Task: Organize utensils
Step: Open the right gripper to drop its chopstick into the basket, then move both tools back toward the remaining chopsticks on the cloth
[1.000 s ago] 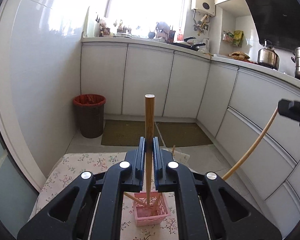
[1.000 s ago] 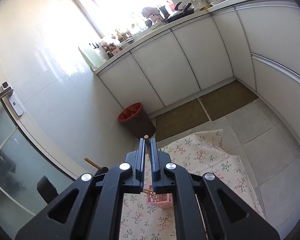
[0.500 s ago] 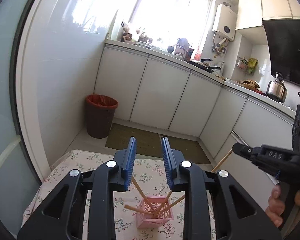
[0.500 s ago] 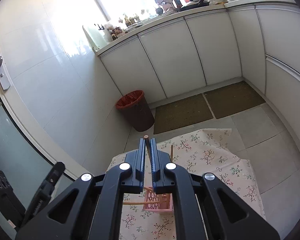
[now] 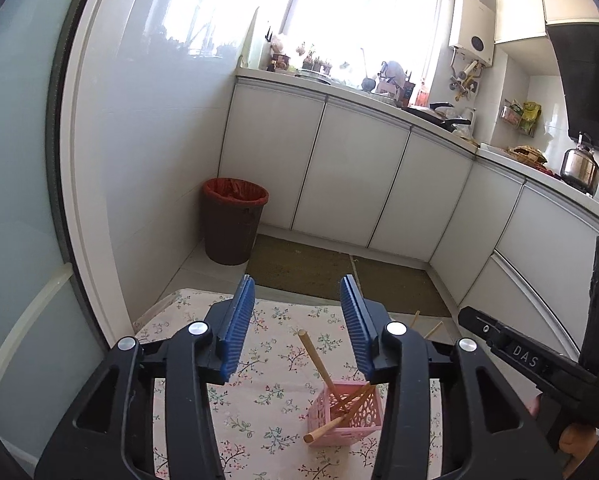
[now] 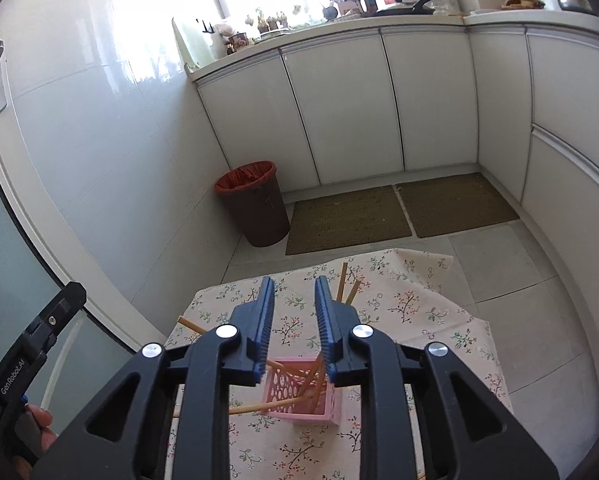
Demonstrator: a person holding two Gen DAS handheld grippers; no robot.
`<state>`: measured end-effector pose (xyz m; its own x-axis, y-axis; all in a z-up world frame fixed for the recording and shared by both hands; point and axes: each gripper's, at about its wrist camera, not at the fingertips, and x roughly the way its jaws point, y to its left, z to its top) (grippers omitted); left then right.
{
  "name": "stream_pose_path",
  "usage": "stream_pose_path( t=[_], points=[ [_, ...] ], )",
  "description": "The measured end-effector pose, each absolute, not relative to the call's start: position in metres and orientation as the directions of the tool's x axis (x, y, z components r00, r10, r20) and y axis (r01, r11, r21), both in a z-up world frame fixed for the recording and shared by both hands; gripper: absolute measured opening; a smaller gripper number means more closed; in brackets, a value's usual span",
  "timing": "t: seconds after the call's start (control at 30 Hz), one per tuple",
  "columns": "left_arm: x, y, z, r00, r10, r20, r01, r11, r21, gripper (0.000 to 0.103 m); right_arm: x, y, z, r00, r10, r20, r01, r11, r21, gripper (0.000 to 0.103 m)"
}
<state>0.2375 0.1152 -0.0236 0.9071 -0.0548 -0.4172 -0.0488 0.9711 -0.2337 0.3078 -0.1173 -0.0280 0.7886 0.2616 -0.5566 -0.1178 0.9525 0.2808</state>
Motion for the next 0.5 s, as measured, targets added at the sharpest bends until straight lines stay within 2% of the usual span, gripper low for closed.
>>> stream_pose_path(
  t=[0.13,0.2,0.23,0.3,0.43,0.5],
  points=[
    [0.231,0.109,-0.018,0.908,-0.06,-0.414,-0.035,0.975,-0.218,0.05,0.289,-0.122,-0.017,0.817,0.213,-0.535,-0.09,0.965,0.247,0.048],
    [0.225,0.104,-0.015,0.911,-0.056,-0.408,-0.032,0.978,-0.206,0.062,0.278,-0.126,-0.014,0.83,0.18,-0.528,-0.065,0.971,0.229,0.052],
    [0.221,0.102,-0.013,0.914,-0.054,-0.402,-0.031,0.979,-0.203,0.064,0.274,-0.128,-0.013,0.832,0.169,-0.528,-0.056,0.973,0.223,0.053],
    [0.217,0.097,-0.012,0.914,-0.052,-0.403,-0.029,0.981,-0.194,0.073,0.264,-0.133,-0.012,0.84,0.129,-0.527,-0.02,0.978,0.206,0.068],
    [0.21,0.084,-0.013,0.907,-0.061,-0.416,-0.014,0.984,-0.175,0.081,0.242,-0.147,-0.007,0.861,0.042,-0.507,0.064,0.98,0.188,0.081],
    [0.207,0.076,-0.016,0.901,-0.072,-0.427,0.001,0.986,-0.164,0.09,0.232,-0.152,-0.007,0.865,-0.007,-0.502,0.106,0.98,0.169,0.088]
  ],
)
